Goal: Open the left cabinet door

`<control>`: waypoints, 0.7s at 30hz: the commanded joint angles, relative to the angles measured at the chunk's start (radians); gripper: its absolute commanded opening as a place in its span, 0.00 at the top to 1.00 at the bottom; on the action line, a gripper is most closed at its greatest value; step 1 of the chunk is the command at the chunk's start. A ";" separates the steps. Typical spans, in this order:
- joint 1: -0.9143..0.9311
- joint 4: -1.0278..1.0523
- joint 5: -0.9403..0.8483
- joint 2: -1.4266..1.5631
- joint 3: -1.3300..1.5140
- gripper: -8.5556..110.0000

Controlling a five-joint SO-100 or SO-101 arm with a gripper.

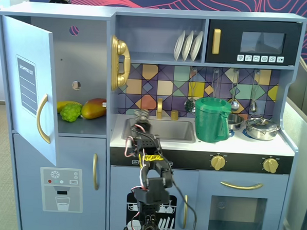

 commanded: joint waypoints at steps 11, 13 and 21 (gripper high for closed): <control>0.190 0.328 0.124 0.192 0.337 0.86; 0.176 0.345 0.146 0.242 0.408 0.86; 0.107 0.400 0.189 0.400 0.594 0.85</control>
